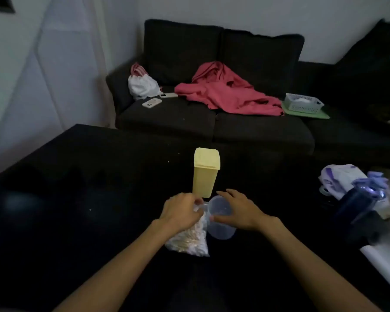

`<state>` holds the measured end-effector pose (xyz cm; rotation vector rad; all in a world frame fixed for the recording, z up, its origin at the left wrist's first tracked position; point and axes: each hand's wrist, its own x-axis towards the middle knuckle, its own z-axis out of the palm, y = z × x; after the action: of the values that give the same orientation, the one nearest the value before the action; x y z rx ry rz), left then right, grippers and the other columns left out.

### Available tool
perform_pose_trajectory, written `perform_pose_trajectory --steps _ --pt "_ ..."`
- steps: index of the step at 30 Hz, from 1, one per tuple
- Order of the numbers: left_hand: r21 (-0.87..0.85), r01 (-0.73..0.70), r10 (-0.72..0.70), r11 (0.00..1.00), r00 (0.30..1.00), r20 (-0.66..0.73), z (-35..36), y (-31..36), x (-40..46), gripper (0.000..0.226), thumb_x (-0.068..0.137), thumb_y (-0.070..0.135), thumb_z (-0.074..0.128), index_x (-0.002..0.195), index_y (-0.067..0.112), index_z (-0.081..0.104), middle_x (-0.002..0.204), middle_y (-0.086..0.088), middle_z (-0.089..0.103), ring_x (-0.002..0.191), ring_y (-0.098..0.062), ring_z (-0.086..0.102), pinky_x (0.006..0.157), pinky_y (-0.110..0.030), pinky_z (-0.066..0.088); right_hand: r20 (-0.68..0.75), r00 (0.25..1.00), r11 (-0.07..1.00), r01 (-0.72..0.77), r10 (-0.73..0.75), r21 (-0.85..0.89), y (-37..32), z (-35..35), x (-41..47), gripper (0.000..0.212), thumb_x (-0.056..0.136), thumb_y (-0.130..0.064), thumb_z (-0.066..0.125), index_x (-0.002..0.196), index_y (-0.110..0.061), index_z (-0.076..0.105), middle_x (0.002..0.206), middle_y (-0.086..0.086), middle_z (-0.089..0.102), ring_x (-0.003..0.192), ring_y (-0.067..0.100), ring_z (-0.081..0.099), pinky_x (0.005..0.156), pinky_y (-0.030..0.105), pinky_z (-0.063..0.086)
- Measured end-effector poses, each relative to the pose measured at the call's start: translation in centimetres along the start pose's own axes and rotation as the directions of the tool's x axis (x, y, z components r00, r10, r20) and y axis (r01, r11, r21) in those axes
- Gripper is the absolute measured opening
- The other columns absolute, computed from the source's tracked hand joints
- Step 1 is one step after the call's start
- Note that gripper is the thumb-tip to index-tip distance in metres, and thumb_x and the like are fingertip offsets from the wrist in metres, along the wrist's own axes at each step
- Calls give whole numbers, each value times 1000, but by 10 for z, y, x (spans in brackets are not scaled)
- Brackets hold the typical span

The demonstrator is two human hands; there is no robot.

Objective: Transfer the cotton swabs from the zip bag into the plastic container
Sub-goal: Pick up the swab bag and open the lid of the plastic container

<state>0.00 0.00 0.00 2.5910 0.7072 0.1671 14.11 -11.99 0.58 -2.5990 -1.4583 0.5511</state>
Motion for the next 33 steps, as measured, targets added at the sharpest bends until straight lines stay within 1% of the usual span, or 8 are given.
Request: perform_pose_trajectory --steps 8,11,13,16,20,25,29,33 --pt "-81 -13 24 997 990 138 2 6 -31 57 85 28 64 139 28 44 141 3 49 130 -20 45 103 -37 41 -73 991 991 -108 113 79 -4 16 -37 82 70 -56 72 140 -29 37 140 7 39 127 27 38 104 40 38" --pt "-89 -52 73 995 965 251 -10 10 -49 77 80 31 72 145 17 33 149 -4 38 136 -24 37 109 -39 35 -83 988 970 -113 133 214 -13 6 -57 78 70 -57 73 135 -24 45 134 4 47 121 24 46 98 34 42" --pt "-189 -45 98 981 955 280 -19 13 -63 81 78 32 76 144 15 32 145 -3 41 135 -24 38 107 -36 36 -61 993 944 -76 101 321 -25 -4 -74 70 75 -48 73 133 -20 47 123 -1 48 112 17 50 88 26 41" --pt "-348 -52 155 936 949 275 -33 15 -92 79 79 31 76 143 15 32 135 3 45 126 -15 43 102 -27 36 -88 994 901 -14 58 434 -46 -10 -100 65 75 -45 73 131 -22 48 118 -7 46 101 7 45 77 20 37" --pt "-530 -49 196 846 954 225 -38 9 -113 85 76 40 76 145 25 30 136 9 45 124 -9 44 107 -33 38 -129 991 830 49 28 556 -64 -14 -119 75 70 -55 72 133 -23 47 131 -3 49 113 12 48 86 24 42" --pt "-606 -42 117 794 990 84 -26 -6 -122 108 54 68 78 145 34 30 143 9 42 128 -10 44 106 -40 41 -152 987 744 146 -60 652 -75 1 -127 66 72 -57 69 129 -33 48 128 -5 49 106 5 50 75 18 42" --pt "-660 13 86 751 989 117 -3 -28 -118 106 53 66 81 143 34 35 141 7 47 125 -12 50 104 -42 44 -175 983 694 169 -63 700 -69 30 -113 71 63 -67 67 125 -36 52 133 -3 46 118 13 47 82 21 43" --pt "-731 6 72 682 995 75 22 -50 -107 101 54 59 84 140 31 39 137 7 49 125 -11 51 102 -41 47 -211 973 642 223 -96 734 -65 57 -87 52 67 -65 65 114 -46 52 128 -12 47 111 1 47 77 16 42"
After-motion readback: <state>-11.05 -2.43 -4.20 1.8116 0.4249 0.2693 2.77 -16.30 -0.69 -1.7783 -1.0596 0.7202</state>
